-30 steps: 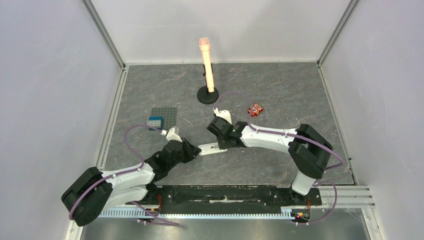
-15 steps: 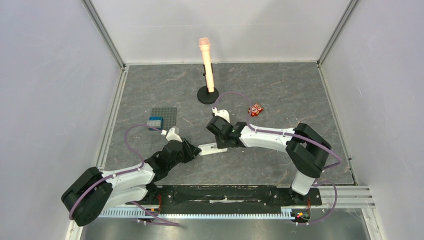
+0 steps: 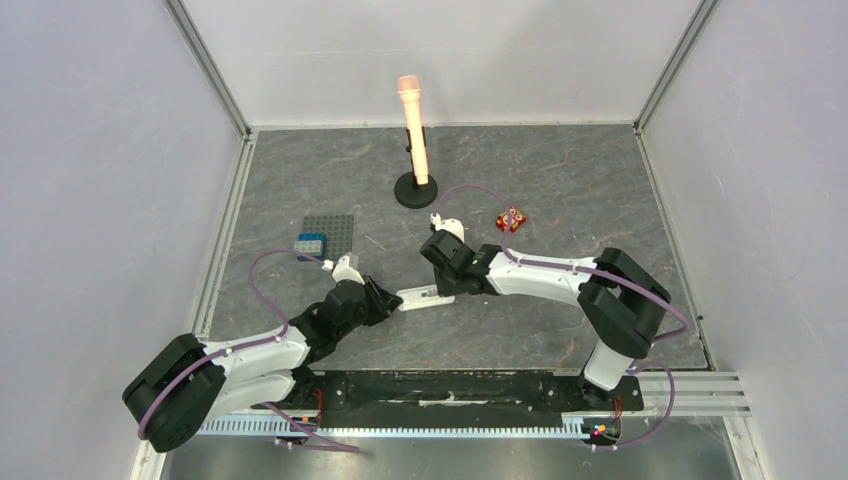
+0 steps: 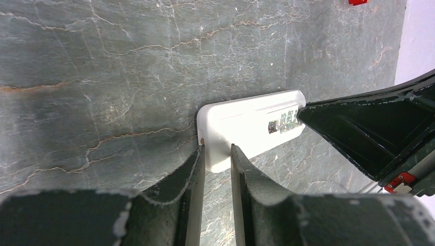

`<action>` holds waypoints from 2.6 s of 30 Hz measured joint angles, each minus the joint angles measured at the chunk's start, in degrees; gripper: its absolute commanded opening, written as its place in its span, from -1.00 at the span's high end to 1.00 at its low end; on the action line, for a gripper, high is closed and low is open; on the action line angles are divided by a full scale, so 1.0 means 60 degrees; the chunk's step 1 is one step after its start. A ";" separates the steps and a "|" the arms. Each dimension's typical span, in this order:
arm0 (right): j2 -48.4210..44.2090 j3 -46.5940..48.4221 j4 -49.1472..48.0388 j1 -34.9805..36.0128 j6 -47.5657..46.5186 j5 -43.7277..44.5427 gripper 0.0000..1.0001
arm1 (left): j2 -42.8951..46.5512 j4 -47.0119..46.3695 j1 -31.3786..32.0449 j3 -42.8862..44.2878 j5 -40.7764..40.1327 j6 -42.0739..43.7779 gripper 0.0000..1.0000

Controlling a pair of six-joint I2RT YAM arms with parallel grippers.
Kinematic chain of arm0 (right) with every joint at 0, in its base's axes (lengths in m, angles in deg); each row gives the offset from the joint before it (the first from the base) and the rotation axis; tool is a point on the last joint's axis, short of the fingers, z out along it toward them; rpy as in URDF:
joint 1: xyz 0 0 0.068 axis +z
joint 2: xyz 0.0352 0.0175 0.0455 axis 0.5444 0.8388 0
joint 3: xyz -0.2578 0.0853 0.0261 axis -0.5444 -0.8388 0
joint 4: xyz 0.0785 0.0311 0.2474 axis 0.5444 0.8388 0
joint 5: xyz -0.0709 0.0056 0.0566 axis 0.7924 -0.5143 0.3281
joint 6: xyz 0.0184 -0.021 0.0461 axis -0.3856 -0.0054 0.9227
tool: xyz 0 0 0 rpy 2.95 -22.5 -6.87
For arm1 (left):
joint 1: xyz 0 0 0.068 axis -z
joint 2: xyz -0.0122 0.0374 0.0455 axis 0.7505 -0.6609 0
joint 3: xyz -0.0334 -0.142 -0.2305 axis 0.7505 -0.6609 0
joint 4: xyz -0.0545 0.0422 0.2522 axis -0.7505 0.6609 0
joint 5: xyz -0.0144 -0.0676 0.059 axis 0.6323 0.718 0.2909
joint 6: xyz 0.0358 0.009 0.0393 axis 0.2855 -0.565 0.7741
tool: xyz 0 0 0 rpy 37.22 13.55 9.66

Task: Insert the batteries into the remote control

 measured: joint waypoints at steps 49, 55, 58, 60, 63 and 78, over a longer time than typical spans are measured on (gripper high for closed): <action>-0.0098 -0.0503 -0.0517 0.0557 0.0798 0.1060 1.00 | -0.1501 -0.3038 -0.0069 -0.0627 0.0113 0.0197 0.70; -0.0127 -0.0718 -0.0892 0.0831 0.0109 0.1574 0.99 | -0.1275 -0.2357 -0.0069 -0.0390 0.0146 0.0102 0.70; -0.0178 -0.0900 -0.1140 0.0892 -0.0131 0.1676 0.96 | -0.1202 -0.2175 -0.0069 -0.0350 0.0160 0.0036 0.70; -0.0193 -0.1005 -0.1275 0.0911 -0.0240 0.1705 0.92 | -0.1169 -0.2106 -0.0069 -0.0342 0.0160 -0.0015 0.70; -0.0193 -0.1067 -0.1388 0.1002 -0.0382 0.1891 0.84 | -0.1126 -0.2047 -0.0069 -0.0339 0.0168 -0.0036 0.70; -0.0208 -0.0801 -0.1217 0.1144 -0.0124 0.2146 0.43 | -0.0310 -0.0951 0.0058 -0.0255 0.0346 -0.0025 0.62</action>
